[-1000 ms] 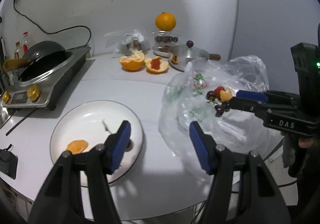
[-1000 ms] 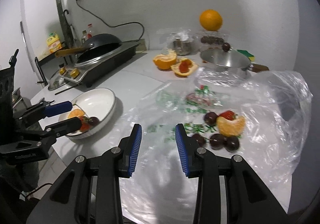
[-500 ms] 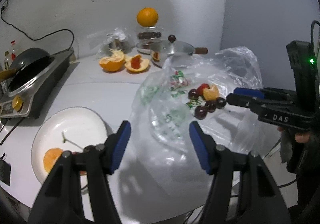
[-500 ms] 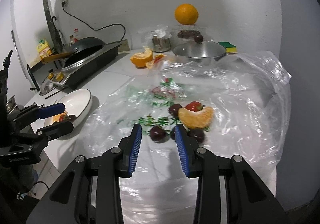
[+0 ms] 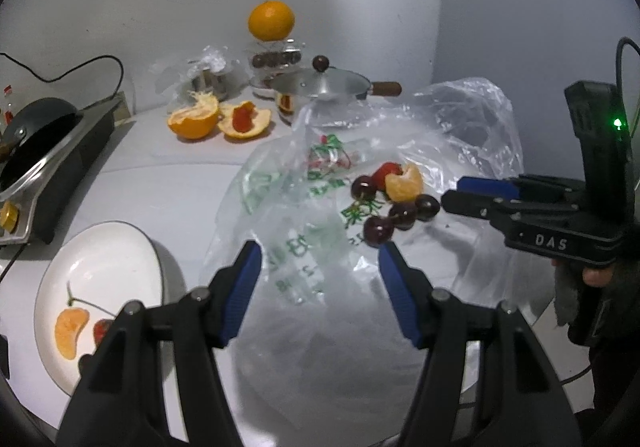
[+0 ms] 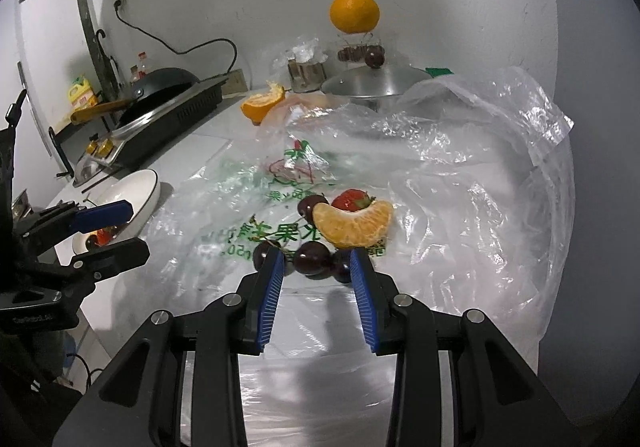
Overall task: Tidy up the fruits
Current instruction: 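Grasp a dark cherry with the right gripper while the left gripper grasps another cherry, then carry both held cherries in the grippers over the white plate, then open the left gripper over the plate while the right gripper releases its cherry, then move both open grippers back over the plastic bag of fruit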
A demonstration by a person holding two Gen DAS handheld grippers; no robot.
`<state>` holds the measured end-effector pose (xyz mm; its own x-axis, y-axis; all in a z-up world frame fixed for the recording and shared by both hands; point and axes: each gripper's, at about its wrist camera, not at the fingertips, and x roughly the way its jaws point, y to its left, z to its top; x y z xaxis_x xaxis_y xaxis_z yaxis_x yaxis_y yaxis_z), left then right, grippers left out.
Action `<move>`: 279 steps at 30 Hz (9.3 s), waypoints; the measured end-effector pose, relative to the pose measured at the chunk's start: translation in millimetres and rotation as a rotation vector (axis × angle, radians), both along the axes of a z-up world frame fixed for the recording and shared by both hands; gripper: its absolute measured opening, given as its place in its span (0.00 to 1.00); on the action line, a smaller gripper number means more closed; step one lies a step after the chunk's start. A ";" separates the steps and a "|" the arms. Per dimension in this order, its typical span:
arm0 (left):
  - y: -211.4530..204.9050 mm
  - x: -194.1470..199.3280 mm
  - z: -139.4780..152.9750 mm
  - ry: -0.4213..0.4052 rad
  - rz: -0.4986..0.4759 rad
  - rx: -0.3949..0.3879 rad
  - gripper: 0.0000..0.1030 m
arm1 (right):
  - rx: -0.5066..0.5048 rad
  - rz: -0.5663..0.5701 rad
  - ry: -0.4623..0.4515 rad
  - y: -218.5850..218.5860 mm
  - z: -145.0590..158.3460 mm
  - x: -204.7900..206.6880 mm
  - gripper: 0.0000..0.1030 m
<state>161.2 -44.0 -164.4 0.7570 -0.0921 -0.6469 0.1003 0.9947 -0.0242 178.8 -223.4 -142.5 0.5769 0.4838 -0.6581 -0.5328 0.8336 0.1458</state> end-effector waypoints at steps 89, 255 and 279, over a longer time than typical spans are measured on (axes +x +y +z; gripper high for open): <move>-32.9 36.3 -20.1 0.059 -0.191 -0.021 0.29 | -0.049 0.041 0.142 1.2 -28.2 42.1 0.32; 164.6 -95.8 30.7 -0.165 0.160 -0.096 0.72 | -0.068 0.124 -0.141 177.8 42.5 -65.7 0.52; 84.4 -83.0 36.8 -0.131 0.065 -0.078 0.72 | -0.061 -0.047 -0.129 76.8 39.9 -62.1 0.52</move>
<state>78.3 40.5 -127.6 0.8404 -0.0864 -0.5351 0.0434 0.9948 -0.0924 116.8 -146.7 -102.6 0.6802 0.4154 -0.6040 -0.5036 0.8635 0.0267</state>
